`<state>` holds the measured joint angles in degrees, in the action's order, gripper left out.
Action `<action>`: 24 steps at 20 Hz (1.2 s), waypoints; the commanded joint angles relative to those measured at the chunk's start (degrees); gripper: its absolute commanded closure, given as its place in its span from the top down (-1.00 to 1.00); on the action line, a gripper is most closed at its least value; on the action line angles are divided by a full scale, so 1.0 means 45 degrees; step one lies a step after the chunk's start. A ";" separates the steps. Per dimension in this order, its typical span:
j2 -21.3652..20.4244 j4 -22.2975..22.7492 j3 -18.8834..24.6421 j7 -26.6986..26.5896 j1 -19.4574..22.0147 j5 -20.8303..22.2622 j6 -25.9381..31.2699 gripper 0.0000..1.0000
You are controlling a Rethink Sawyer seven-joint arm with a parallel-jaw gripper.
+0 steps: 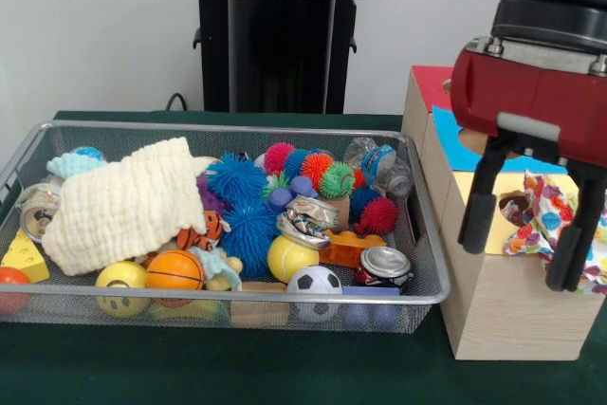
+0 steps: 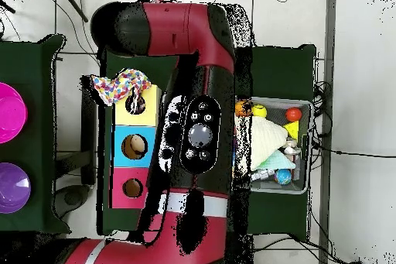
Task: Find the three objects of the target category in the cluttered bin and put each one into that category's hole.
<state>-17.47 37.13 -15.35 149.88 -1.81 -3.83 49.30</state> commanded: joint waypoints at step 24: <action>-0.0410 0.3074 0.1652 -0.1991 0.0333 0.0865 -0.0700 1.00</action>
<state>-18.58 38.79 -13.36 149.88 -1.83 -2.98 48.43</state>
